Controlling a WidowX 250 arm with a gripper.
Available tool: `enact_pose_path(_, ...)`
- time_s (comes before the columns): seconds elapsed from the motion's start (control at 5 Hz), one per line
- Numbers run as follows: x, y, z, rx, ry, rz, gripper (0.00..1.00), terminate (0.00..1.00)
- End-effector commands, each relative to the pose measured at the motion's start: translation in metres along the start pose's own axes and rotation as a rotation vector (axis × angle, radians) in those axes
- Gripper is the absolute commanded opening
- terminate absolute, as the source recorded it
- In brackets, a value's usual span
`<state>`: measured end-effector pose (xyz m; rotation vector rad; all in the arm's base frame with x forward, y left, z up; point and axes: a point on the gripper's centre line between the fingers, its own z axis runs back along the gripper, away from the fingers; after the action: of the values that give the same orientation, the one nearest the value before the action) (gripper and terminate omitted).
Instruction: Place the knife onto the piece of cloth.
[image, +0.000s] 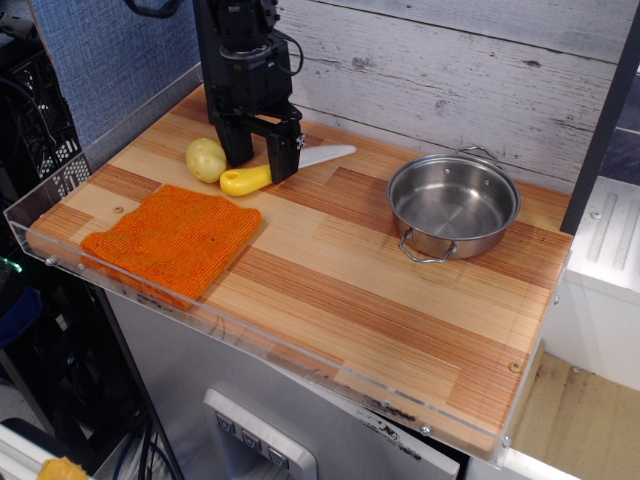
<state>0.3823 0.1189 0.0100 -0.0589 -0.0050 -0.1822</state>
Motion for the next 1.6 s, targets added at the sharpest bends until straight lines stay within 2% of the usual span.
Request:
enact_pose_path(0.0, 0.005, -0.007, -0.01, 0.011, 0.012, -0.019, 0.0, 0.0)
enact_pose_path(0.4, 0.004, -0.008, -0.014, 0.022, 0.032, -0.02, 0.0, 0.0)
enact_pose_path(0.6, 0.005, -0.01, -0.001, 0.024, -0.001, -0.004, 0.0, 0.0)
enact_pose_path(0.8, 0.006, -0.012, 0.049, 0.02, -0.161, 0.061, 0.0, 0.0)
enact_pose_path(1.0, -0.016, -0.017, 0.097, 0.017, -0.255, 0.173, 0.0, 0.0)
enact_pose_path(1.2, -0.046, -0.022, 0.099, 0.044, -0.226, 0.255, 0.0, 0.0)
enact_pose_path(1.4, -0.077, -0.02, 0.069, 0.024, -0.139, 0.312, 0.0, 0.0)
